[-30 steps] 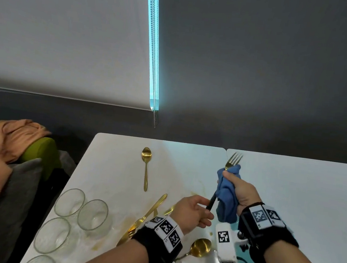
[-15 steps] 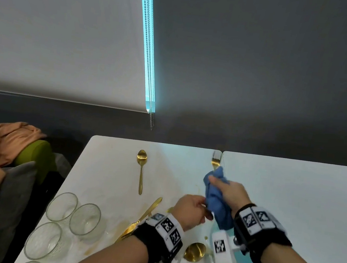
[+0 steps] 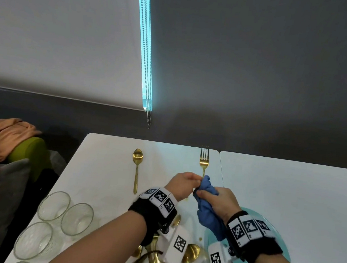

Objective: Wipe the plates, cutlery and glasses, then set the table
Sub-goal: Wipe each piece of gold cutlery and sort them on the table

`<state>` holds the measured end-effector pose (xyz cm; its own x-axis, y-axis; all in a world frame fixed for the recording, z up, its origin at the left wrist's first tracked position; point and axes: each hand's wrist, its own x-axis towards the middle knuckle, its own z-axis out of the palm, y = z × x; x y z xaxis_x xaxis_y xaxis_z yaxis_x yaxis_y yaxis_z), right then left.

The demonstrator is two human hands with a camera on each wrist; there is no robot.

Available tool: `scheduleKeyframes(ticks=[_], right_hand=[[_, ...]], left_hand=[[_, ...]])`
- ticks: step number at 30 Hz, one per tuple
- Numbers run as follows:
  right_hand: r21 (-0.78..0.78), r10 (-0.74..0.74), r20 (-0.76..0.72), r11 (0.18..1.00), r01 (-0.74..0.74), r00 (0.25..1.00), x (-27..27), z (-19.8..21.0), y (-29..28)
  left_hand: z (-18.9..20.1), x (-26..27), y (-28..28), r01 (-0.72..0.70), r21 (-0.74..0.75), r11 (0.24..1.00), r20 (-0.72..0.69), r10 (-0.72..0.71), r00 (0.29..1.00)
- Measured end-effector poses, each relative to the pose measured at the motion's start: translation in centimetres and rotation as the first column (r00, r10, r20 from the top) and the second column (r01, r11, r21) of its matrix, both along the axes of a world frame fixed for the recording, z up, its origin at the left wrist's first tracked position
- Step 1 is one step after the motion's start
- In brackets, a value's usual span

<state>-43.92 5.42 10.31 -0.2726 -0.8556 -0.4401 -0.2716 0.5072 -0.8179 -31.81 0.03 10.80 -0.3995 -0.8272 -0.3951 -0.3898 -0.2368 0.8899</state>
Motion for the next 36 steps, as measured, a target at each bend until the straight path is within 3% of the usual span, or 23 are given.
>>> scheduleKeyframes(ticks=[6, 10, 12, 14, 15, 17, 19, 24, 27, 29, 33, 36], right_hand=[[0.001, 0.054, -0.066, 0.999, -0.054, 0.996, 1.5, -1.1, 0.3], [0.216, 0.310, -0.167, 0.938, -0.272, 0.936, 0.4, -2.2, 1.6], [0.276, 0.316, -0.189, 0.926, -0.259, 0.930, -0.8, -1.9, 1.9], [0.196, 0.054, -0.041, 0.980, -0.045, 0.998, -2.2, -1.1, 1.1], [0.153, -0.137, 0.107, 0.981, 0.119, 0.985, -3.1, -0.7, 0.4], [0.103, -0.411, 0.424, 0.907, 0.408, 0.807, -4.5, -0.1, -1.1], [0.102, -0.462, 0.576, 0.859, 0.501, 0.675, -5.0, 0.6, -2.1], [0.188, -0.432, 0.645, 0.890, 0.416, 0.631, -2.3, 1.0, -2.7], [0.196, -0.399, 0.734, 0.899, 0.391, 0.550, -1.5, 1.0, -2.7], [0.171, -0.361, 0.729, 0.918, 0.357, 0.581, -1.4, 1.0, -2.5], [0.069, -0.300, 0.572, 0.945, 0.319, 0.763, -0.5, 0.6, -2.3], [0.037, -0.307, 0.268, 0.951, 0.308, 0.913, -0.5, 0.2, -2.7]], left_hand=[[-1.7, -0.5, -0.4, -0.194, 0.135, 0.972, -0.066, 0.204, 0.977], [-1.7, -0.2, -1.0, -0.294, 0.111, 0.949, -0.085, 0.304, 0.949], [-1.6, 0.4, -1.7, -0.314, 0.073, 0.947, -0.058, 0.318, 0.946], [-1.2, 0.9, -1.9, -0.301, 0.067, 0.951, -0.016, 0.302, 0.953], [-1.3, 1.0, -1.9, -0.289, 0.067, 0.955, -0.002, 0.290, 0.957], [-1.3, 0.8, -1.5, -0.260, 0.086, 0.962, -0.010, 0.262, 0.965], [-1.2, 0.1, -0.7, -0.209, 0.090, 0.974, -0.008, 0.211, 0.977], [-0.7, -1.6, 0.5, -0.116, 0.005, 0.993, 0.052, 0.116, 0.992], [-0.9, -1.5, 0.7, -0.077, -0.021, 0.997, 0.104, 0.078, 0.992], [-0.8, -1.2, 0.8, -0.035, -0.069, 0.997, 0.152, 0.045, 0.987], [0.4, -0.8, 1.2, 0.107, -0.139, 0.984, 0.177, -0.081, 0.981], [1.2, -0.4, 1.6, 0.171, -0.086, 0.982, 0.151, -0.157, 0.976]])
